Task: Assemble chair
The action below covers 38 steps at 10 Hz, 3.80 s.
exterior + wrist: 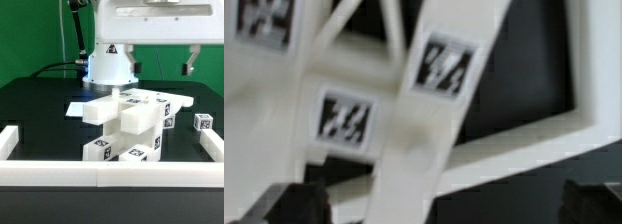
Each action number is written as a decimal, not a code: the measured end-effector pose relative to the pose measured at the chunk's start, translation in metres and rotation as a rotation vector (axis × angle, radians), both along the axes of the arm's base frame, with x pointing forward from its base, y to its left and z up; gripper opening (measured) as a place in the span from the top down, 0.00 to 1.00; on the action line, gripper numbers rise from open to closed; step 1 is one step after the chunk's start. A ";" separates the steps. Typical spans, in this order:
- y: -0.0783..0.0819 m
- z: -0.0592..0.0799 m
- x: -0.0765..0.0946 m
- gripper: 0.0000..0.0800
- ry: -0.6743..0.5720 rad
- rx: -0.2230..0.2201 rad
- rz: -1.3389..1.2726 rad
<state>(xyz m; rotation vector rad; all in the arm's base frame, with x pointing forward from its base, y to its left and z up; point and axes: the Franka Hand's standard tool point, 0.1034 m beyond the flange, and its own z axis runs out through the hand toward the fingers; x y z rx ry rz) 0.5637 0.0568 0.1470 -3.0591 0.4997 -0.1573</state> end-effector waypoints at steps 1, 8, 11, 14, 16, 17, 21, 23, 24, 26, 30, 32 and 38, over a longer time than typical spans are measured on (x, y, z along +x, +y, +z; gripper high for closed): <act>0.011 0.001 -0.008 0.19 0.001 0.008 -0.001; 0.044 -0.006 -0.039 0.19 0.030 0.028 -0.072; 0.077 -0.020 -0.074 0.19 0.084 0.084 -0.131; 0.080 -0.023 -0.077 0.19 0.087 0.087 -0.133; 0.082 -0.025 -0.078 0.19 0.086 0.086 -0.138; 0.090 -0.030 -0.087 0.19 0.075 0.084 -0.142; 0.118 -0.048 -0.110 0.19 0.075 0.072 -0.090; 0.120 -0.051 -0.109 0.19 0.065 0.069 -0.087; 0.119 -0.052 -0.109 0.19 0.066 0.069 -0.087; 0.117 -0.053 -0.108 0.19 0.049 0.066 -0.066; 0.129 -0.080 -0.121 0.19 0.063 0.038 -0.045; 0.128 -0.087 -0.125 0.19 0.075 0.029 -0.043; 0.129 -0.109 -0.134 0.19 0.109 0.002 -0.028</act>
Offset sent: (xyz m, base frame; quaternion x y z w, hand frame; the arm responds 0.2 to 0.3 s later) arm 0.0000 0.0000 0.0000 0.0000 0.0000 0.0000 1.0000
